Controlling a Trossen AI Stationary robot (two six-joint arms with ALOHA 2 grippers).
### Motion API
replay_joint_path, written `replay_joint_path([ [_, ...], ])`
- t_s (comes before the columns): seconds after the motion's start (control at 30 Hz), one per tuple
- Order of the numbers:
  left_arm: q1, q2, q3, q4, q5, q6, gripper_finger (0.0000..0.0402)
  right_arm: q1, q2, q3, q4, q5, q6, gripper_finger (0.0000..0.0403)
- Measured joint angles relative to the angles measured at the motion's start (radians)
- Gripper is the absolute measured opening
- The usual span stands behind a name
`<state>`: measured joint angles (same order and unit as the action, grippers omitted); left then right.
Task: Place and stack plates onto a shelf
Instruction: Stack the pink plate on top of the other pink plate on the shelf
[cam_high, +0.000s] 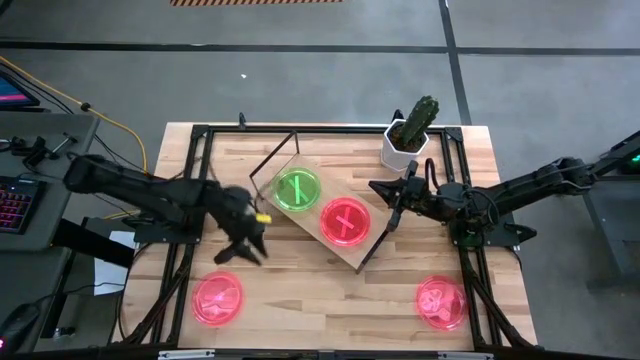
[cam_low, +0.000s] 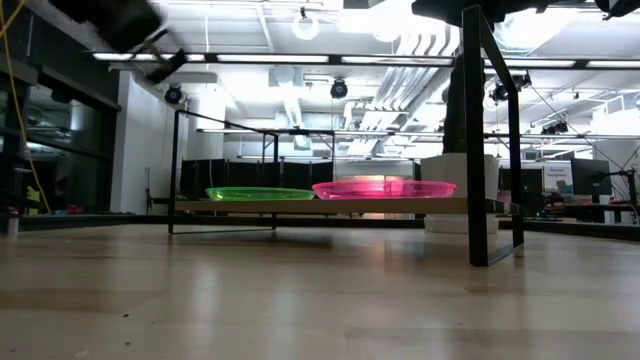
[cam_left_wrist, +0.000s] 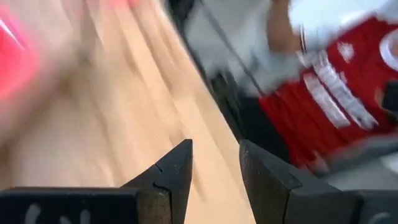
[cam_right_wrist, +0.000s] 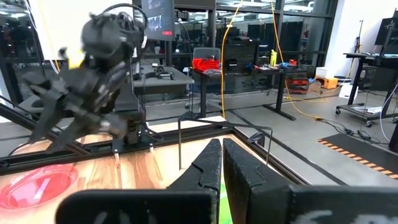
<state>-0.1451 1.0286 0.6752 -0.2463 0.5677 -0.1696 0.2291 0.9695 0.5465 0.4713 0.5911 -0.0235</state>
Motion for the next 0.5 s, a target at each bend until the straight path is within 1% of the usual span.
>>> replay_joint_path([
  [0.1, -0.081, 0.065, 0.039, -0.165, 0.024, -0.098, 0.0122, 0.000, 0.000, 0.000, -0.010, 0.000, 0.000, 0.0000],
  [0.2, -0.169, 0.107, 0.041, -0.255, 0.017, -0.200, 0.0122, 0.000, 0.000, 0.000, -0.021, 0.000, 0.024, 0.0000],
  [0.23, -0.199, 0.121, 0.041, -0.279, -0.013, -0.228, 0.0122, 0.000, 0.000, 0.000, -0.023, 0.000, 0.025, 0.0000],
  [0.33, -0.282, 0.163, 0.041, -0.359, -0.150, -0.273, 0.0122, 0.000, 0.000, 0.000, -0.025, 0.000, 0.025, 0.0000],
  [0.43, -0.341, 0.209, 0.041, -0.419, -0.288, -0.252, 0.0122, 0.000, 0.000, 0.000, -0.026, 0.000, 0.026, 0.0000],
  [0.5, -0.365, 0.238, 0.041, -0.426, -0.358, -0.202, 0.0122, 0.000, 0.000, 0.000, -0.026, 0.000, 0.025, 0.0000],
])
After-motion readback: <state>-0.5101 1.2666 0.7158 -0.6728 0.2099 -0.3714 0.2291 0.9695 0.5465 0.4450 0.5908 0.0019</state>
